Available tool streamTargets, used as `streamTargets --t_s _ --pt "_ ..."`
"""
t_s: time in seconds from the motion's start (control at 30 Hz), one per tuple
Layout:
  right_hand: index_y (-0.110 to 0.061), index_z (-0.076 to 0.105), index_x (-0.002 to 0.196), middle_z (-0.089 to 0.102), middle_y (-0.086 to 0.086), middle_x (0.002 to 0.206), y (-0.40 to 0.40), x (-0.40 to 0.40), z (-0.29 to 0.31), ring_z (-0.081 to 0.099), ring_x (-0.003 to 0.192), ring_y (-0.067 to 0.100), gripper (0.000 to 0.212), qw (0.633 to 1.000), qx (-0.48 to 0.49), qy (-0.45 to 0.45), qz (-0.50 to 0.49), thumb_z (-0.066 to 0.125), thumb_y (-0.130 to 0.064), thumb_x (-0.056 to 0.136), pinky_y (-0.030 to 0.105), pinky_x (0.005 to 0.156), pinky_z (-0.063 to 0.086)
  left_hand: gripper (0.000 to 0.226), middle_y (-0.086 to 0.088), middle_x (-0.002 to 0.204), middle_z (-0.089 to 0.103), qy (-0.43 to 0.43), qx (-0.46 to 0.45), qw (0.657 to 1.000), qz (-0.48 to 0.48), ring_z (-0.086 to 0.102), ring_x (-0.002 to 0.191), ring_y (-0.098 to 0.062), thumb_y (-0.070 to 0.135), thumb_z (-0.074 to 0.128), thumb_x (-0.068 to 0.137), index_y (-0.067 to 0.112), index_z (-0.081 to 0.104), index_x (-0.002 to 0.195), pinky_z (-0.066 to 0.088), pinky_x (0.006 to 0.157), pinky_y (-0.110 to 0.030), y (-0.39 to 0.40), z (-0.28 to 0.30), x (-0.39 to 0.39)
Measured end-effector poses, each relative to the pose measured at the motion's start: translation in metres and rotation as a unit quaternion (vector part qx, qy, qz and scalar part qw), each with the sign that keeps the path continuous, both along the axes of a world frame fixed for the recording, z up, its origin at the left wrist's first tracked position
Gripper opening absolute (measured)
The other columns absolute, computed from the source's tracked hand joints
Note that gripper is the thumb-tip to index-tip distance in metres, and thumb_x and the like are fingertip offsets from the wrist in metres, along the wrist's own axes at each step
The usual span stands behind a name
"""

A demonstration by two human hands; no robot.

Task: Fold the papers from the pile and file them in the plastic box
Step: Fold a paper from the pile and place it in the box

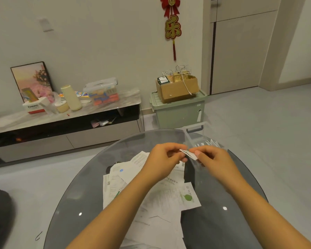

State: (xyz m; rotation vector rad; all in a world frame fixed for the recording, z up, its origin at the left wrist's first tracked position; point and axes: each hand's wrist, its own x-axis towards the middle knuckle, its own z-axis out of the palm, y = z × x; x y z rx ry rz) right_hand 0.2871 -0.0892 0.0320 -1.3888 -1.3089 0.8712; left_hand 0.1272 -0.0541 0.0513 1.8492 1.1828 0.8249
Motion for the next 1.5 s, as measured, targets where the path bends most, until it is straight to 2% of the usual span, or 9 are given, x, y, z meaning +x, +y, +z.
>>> streamTargets --t_s 0.1,0.27,0.43,0.63,0.87,1.07,1.17,1.4,1.5 --pt "-0.028 0.07 0.083 0.068 -0.008 0.082 0.003 0.013 0.008 0.061 0.078 0.008 0.022 0.999 0.021 -0.009 -0.026 0.053 -0.018 0.093 0.025 0.073 0.049 0.018 0.0 0.087 0.072 0.011 0.026 1.0 -0.011 0.069 0.077 -0.005 0.009 0.056 0.092 0.014 0.069 0.103 0.054 0.074 -0.017 0.016 0.009 0.015" --pt "-0.038 0.064 0.084 0.062 -0.015 0.086 0.015 0.033 0.015 0.057 0.078 0.008 0.011 0.991 0.081 -0.079 -0.067 0.06 -0.029 0.088 0.02 0.067 0.047 0.018 -0.002 0.085 0.071 0.066 0.06 0.994 -0.056 0.068 0.074 -0.003 0.009 0.053 0.094 0.018 0.069 0.096 0.057 0.076 -0.025 0.047 0.024 0.046" --pt "-0.026 0.07 0.086 0.064 -0.012 0.076 0.025 0.047 0.012 0.058 0.074 0.013 0.005 0.968 0.088 -0.181 -0.147 0.066 -0.027 0.083 0.033 0.068 0.052 0.017 -0.002 0.085 0.071 0.125 0.068 0.985 -0.101 0.067 0.075 -0.004 0.009 0.054 0.093 0.016 0.069 0.098 0.052 0.074 -0.021 0.074 0.024 0.074" --pt "-0.019 0.073 0.092 0.066 -0.004 0.077 0.041 0.063 0.005 0.059 0.072 0.012 0.011 0.947 0.052 -0.248 -0.199 0.064 -0.023 0.086 0.031 0.068 0.053 0.024 -0.003 0.096 0.072 0.184 0.022 0.965 -0.184 0.068 0.088 -0.009 0.018 0.05 0.093 0.016 0.065 0.112 0.054 0.084 -0.03 0.098 0.016 0.104" --pt "-0.019 0.073 0.088 0.064 -0.005 0.073 0.049 0.062 -0.002 0.06 0.073 0.015 0.011 0.941 0.005 -0.276 -0.198 0.063 -0.023 0.086 0.035 0.07 0.053 0.021 -0.005 0.096 0.072 0.148 0.007 0.968 -0.204 0.067 0.084 -0.009 0.018 0.052 0.095 0.014 0.064 0.113 0.051 0.084 -0.024 0.111 0.002 0.111" --pt "-0.018 0.072 0.087 0.068 -0.001 0.079 0.049 0.067 -0.003 0.059 0.077 0.018 0.011 0.919 -0.001 -0.313 -0.241 0.061 -0.019 0.084 0.029 0.064 0.046 0.024 0.0 0.088 0.07 0.102 -0.052 0.975 -0.192 0.068 0.083 -0.014 0.004 0.043 0.093 0.014 0.06 0.106 0.055 0.085 -0.036 0.113 -0.009 0.113" --pt "-0.016 0.071 0.09 0.067 -0.001 0.078 0.049 0.069 -0.004 0.054 0.078 0.017 0.012 0.911 0.002 -0.33 -0.25 0.061 -0.022 0.085 0.027 0.062 0.041 0.033 0.007 0.089 0.07 0.127 -0.023 0.974 -0.188 0.065 0.084 -0.02 -0.004 0.036 0.087 0.018 0.053 0.105 0.054 0.072 -0.034 0.11 -0.013 0.111" --pt "-0.012 0.069 0.1 0.066 0.004 0.087 0.048 0.064 -0.008 0.052 0.093 0.02 0.018 0.9 0.018 -0.362 -0.244 0.057 -0.01 0.086 0.031 0.07 0.044 0.031 0.004 0.103 0.068 0.205 0.052 0.951 -0.224 0.051 0.081 -0.008 -0.002 0.042 0.084 0.016 0.046 0.108 0.047 0.074 -0.029 0.107 -0.019 0.107" --pt "-0.008 0.069 0.096 0.064 0.005 0.084 0.049 0.063 -0.009 0.051 0.093 0.022 0.017 0.896 0.042 -0.362 -0.252 0.058 -0.004 0.084 0.032 0.069 0.044 0.023 -0.004 0.099 0.066 0.228 0.084 0.946 -0.213 0.049 0.094 -0.016 0.006 0.041 0.085 0.019 0.045 0.104 0.047 0.083 -0.037 0.109 -0.027 0.107"
